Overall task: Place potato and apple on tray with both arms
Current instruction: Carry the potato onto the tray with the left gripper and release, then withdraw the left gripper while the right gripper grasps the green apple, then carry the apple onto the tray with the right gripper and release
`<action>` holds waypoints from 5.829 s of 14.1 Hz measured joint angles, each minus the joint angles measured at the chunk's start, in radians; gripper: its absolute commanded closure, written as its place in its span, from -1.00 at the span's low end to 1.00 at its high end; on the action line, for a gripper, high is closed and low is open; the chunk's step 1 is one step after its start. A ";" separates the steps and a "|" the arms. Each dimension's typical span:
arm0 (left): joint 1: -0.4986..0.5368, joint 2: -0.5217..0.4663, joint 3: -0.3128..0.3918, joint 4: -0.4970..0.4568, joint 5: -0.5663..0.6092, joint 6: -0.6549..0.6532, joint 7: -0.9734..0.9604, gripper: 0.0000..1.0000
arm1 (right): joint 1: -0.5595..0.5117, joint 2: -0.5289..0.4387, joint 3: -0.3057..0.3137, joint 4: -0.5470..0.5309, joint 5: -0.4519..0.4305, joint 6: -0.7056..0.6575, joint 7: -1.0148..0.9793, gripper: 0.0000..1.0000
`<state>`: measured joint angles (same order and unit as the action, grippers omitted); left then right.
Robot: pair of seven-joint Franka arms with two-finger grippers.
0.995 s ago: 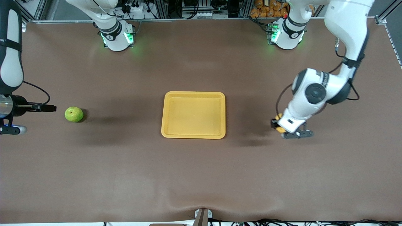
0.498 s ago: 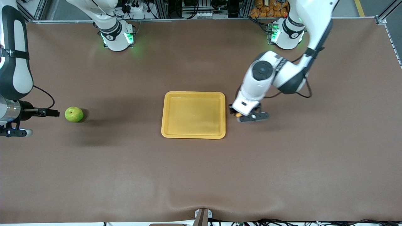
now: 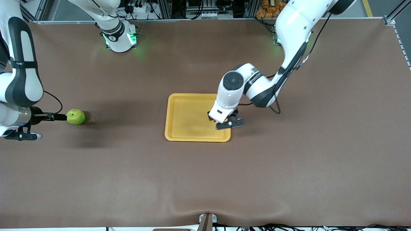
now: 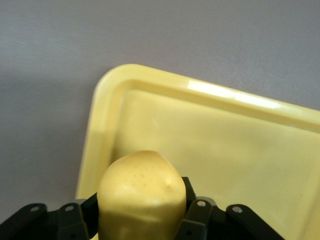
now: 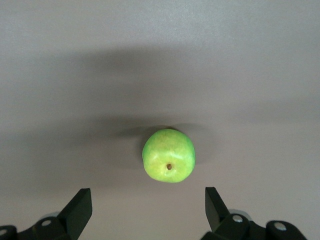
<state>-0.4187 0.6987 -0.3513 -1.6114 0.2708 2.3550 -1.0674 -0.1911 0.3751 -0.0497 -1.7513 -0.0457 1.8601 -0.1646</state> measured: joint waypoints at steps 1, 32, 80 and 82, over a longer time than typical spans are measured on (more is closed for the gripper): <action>-0.003 0.028 0.000 0.028 0.003 0.003 0.000 0.64 | -0.001 0.012 0.000 0.000 0.000 0.010 -0.001 -1.00; 0.448 -0.267 0.019 0.117 0.104 -0.303 0.270 -1.00 | -0.040 0.068 0.036 -0.148 0.051 0.112 -0.100 1.00; 0.378 -0.782 0.315 -0.025 -0.271 -0.826 1.127 -1.00 | 0.779 0.174 0.013 0.122 0.356 0.081 1.084 -1.00; 0.379 -0.774 0.317 -0.020 -0.271 -0.826 1.127 -1.00 | 0.738 0.148 0.008 0.178 0.356 -0.009 1.068 -1.00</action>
<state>-0.0396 -0.0754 -0.0345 -1.6313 -0.0002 1.5294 0.0597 0.5468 0.5234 -0.0421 -1.5736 0.3098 1.8511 0.9033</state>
